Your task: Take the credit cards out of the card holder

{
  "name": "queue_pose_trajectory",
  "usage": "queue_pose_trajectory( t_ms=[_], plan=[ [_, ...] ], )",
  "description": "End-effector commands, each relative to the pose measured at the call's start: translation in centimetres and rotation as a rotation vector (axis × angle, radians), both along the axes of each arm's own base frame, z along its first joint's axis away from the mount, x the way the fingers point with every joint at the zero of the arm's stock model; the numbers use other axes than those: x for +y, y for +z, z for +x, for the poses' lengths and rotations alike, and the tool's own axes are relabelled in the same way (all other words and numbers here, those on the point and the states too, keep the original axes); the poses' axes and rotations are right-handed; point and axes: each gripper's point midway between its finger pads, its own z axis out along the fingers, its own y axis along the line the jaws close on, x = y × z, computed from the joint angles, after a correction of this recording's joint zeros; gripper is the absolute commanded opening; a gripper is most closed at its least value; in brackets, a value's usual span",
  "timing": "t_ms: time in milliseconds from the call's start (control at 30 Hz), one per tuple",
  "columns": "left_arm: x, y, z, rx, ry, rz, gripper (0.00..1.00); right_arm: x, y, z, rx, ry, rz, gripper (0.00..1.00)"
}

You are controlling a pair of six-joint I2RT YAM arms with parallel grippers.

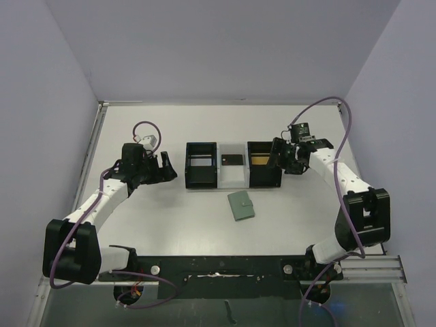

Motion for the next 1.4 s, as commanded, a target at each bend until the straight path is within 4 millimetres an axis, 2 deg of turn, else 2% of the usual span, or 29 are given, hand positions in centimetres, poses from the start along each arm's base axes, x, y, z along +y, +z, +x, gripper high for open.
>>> queue_pose_trajectory(
  t_ms=[0, 67, 133, 267, 367, 467, 633, 767, 900, 1033, 1067, 1100, 1133, 1267, 1367],
  plan=[
    [-0.3, 3.0, 1.4, -0.096, -0.006, -0.014, 0.78, -0.1, 3.8, 0.1, -0.143, -0.016, -0.022, 0.75],
    [-0.3, 3.5, 1.4, -0.115, -0.006, -0.017, 0.79, 1.2, 4.4, -0.4, -0.192, 0.005, 0.03, 0.79],
    [-0.3, 3.9, 1.4, -0.132, -0.006, -0.022, 0.79, 3.2, 4.5, -1.4, -0.225, 0.039, 0.126, 0.82],
    [-0.2, 4.7, 1.4, -0.155, 0.001, -0.039, 0.79, 7.5, 3.1, -3.2, -0.247, 0.096, 0.233, 0.85],
    [0.2, 5.2, 1.6, -0.173, 0.017, -0.066, 0.79, 9.5, 1.2, -4.7, -0.212, 0.1, 0.202, 0.82],
    [0.7, 5.5, 1.8, -0.184, 0.035, -0.086, 0.79, 10.8, -0.1, -5.7, -0.21, 0.124, 0.101, 0.69],
    [1.3, 5.5, 2.0, -0.197, 0.073, -0.081, 0.75, 10.5, -1.1, -6.4, -0.219, 0.104, -0.175, 0.59],
    [1.9, 5.6, 2.0, -0.214, 0.103, -0.061, 0.75, 12.0, -2.9, -7.3, -0.153, 0.177, -0.159, 0.5],
    [2.3, 5.7, 2.0, -0.219, 0.122, -0.047, 0.75, 13.2, -4.2, -8.3, -0.105, 0.209, -0.128, 0.48],
    [2.4, 5.5, 1.9, -0.207, 0.127, -0.036, 0.75, 12.9, -5.2, -8.9, -0.074, 0.213, -0.158, 0.46],
    [2.4, 5.4, 1.9, -0.206, 0.125, -0.034, 0.75, 12.8, -5.5, -8.9, -0.066, 0.22, -0.166, 0.42],
    [2.3, 5.4, 1.8, -0.205, 0.12, -0.034, 0.75, 12.7, -5.7, -9.1, -0.057, 0.235, -0.175, 0.35],
    [2.2, 5.5, 1.8, -0.205, 0.115, -0.034, 0.75, 12.5, -6.0, -9.2, -0.047, 0.236, -0.191, 0.32],
    [1.1, 5.4, 1.4, -0.201, 0.066, -0.032, 0.75, 10.7, -7.3, -10.0, 0.005, 0.204, -0.289, 0.37],
    [-1.1, 5.4, 0.1, -0.158, -0.003, -0.026, 0.75, 9.9, -7.8, -10.5, 0.024, 0.188, -0.326, 0.38]
  ],
)
